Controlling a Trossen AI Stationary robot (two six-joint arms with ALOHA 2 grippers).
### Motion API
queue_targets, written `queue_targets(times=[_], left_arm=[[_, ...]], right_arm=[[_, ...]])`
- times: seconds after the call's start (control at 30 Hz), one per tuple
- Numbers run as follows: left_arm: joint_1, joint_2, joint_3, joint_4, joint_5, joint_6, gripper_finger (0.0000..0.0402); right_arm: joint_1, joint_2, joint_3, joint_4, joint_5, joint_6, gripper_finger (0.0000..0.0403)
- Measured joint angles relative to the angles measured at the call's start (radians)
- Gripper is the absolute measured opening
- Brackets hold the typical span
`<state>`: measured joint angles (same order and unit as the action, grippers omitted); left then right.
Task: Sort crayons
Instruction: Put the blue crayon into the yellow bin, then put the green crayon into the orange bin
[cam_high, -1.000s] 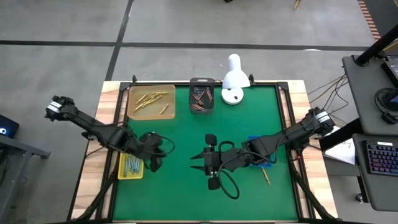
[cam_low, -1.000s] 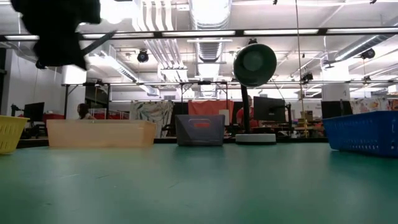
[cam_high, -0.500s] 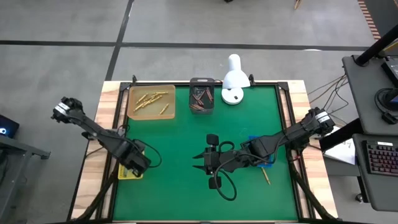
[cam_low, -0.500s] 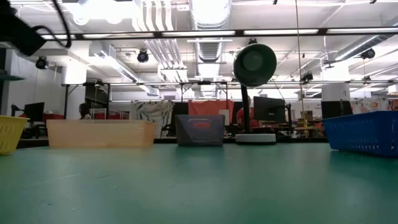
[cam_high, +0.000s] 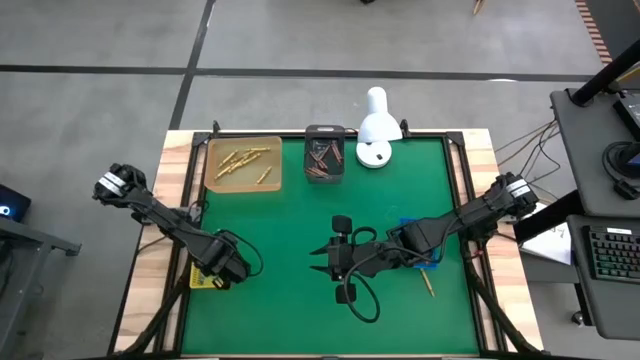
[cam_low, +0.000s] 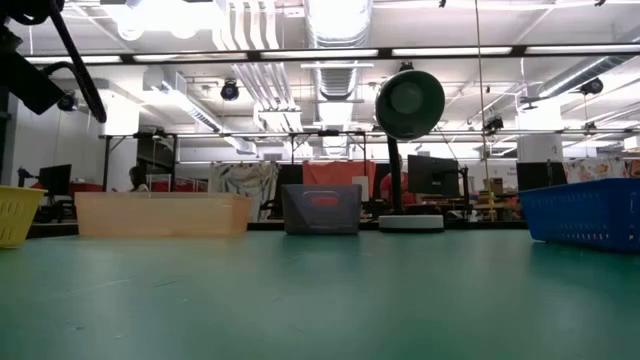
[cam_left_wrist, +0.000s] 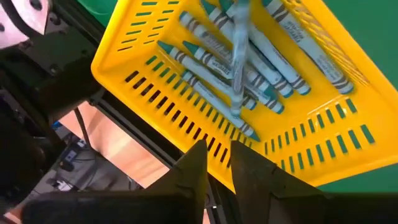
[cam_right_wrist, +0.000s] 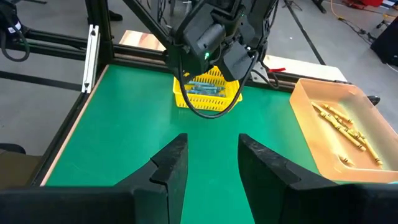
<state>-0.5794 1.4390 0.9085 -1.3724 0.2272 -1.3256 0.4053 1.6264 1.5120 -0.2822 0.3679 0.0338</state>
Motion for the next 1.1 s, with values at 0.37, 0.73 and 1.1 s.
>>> queue_targets(times=[0.37,0.73,1.1], left_arm=[[-0.001,0.0,0.054,-0.001,-0.055,0.039,0.007],[-0.001,-0.001,0.273,0.021,-0.488,0.28,0.0071],[0.001,-0.007,0.381,0.371,-0.806,0.891,0.005]], right_arm=[[0.0,0.0,0.0,-0.05,0.0,0.053,0.013],[0.007,0.0,-0.001,-0.231,-0.003,0.276,0.0123],[0.009,0.0,-0.001,-0.379,-0.031,0.436,0.0106]])
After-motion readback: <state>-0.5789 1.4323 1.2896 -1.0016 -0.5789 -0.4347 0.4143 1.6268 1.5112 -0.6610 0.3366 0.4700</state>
